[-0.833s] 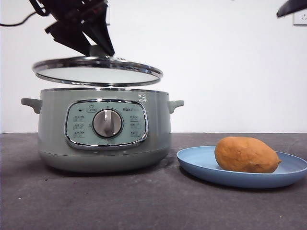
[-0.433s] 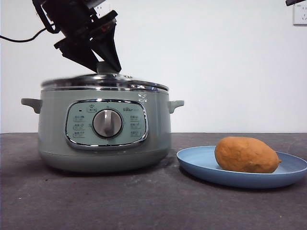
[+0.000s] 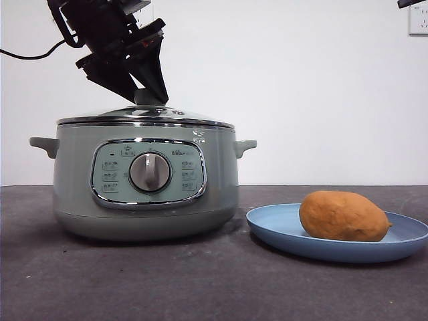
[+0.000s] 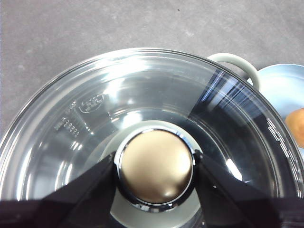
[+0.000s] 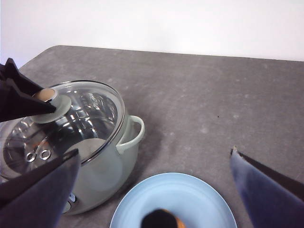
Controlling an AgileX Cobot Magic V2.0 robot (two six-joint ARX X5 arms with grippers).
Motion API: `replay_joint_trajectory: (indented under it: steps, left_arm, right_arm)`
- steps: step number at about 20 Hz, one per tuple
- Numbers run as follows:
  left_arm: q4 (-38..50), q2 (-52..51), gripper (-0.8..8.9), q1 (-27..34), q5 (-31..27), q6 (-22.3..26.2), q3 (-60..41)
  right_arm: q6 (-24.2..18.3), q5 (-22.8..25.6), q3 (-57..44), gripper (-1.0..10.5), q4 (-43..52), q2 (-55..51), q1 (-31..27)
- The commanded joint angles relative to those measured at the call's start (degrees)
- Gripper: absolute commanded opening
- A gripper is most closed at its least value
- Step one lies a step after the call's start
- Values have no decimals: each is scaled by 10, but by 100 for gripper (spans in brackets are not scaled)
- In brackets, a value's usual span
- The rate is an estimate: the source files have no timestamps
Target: Take the potato out from the steamer,put the potato on the plate,close the lid
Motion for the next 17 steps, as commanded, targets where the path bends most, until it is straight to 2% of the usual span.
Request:
replay_joint_trajectory:
  steps: [1, 2, 3, 10, 14, 17]
  left_arm:
    - [-11, 12, 421, 0, -3, -4, -3]
    - [-10, 12, 574, 0, -2, -4, -3]
    - [-11, 12, 597, 0, -2, -4, -3]
    - [-10, -9, 597, 0, -3, -4, -2]
    - [-28, -67, 597, 0, -3, -5, -2]
    - [-89, -134, 596, 0, 4, -5, -2]
  right_arm:
    - [7, -1, 2, 661, 2, -1, 1]
    - [7, -1, 2, 661, 2, -1, 1]
    - [7, -1, 2, 661, 2, -1, 1]
    - [7, -7, 2, 661, -20, -1, 1]
    - [8, -49, 2, 661, -40, -1, 1]
    - [12, -104, 3, 658, -77, -1, 2]
